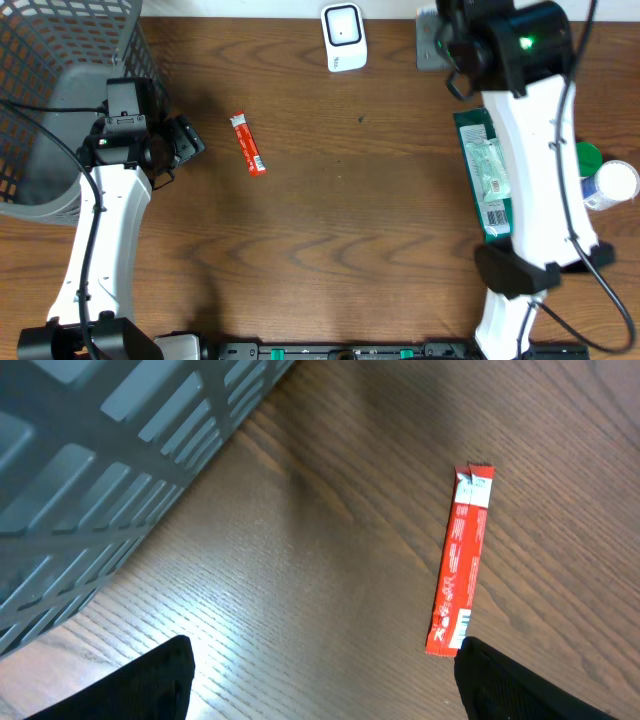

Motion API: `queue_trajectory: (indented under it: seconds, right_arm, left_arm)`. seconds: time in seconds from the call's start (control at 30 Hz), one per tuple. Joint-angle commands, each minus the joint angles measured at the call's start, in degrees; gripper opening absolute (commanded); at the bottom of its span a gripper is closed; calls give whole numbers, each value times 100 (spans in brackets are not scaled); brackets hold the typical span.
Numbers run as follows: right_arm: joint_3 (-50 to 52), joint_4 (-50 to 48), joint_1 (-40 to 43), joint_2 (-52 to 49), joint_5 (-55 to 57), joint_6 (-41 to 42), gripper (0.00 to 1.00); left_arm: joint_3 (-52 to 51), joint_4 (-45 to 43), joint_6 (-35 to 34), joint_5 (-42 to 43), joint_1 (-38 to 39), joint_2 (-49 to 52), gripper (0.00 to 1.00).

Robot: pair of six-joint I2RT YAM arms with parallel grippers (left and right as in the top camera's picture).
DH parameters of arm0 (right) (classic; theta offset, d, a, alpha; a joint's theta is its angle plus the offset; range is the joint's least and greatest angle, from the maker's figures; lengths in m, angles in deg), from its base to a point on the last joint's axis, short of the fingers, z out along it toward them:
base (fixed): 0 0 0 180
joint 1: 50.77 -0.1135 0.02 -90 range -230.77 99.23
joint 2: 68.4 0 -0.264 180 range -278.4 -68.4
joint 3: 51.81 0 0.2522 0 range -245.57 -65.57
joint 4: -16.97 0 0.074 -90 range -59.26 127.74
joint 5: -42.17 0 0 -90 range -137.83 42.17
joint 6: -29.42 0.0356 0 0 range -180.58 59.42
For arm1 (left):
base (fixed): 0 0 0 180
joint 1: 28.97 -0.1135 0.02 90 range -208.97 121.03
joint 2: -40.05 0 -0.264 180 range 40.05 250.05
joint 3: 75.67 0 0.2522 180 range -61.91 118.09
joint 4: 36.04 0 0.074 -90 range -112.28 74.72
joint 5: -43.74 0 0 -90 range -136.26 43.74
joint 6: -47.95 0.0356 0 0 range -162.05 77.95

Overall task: Scan the item barcode
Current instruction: 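Raise the orange tissue pack up to the scanner with the right gripper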

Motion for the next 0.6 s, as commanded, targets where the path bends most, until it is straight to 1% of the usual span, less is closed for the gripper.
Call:
queue_trajectory:
  seconds: [0.0, 0.13, 0.3, 0.43, 0.57]
  right_arm:
    - [-525, -269, -79, -800, 728, 186, 1]
    - [-518, -841, -232, -1388, 1137, 184, 1]
    - [-518, -1655, -511, -2124, 2175, 129, 1]
    - [-518, -2553, -739, -2623, 2361, -214, 1]
    - [-518, -3429, -938, -3053, 2824, -673, 1]
  left_arm:
    - [33, 11, -48, -70, -50, -66, 84]
    - [33, 13, -48, -70, -50, -66, 84]
    - [33, 11, -48, -70, -50, -66, 84]
    - [33, 11, -48, -70, -50, -66, 84]
    - [33, 11, -48, -70, -50, -66, 84]
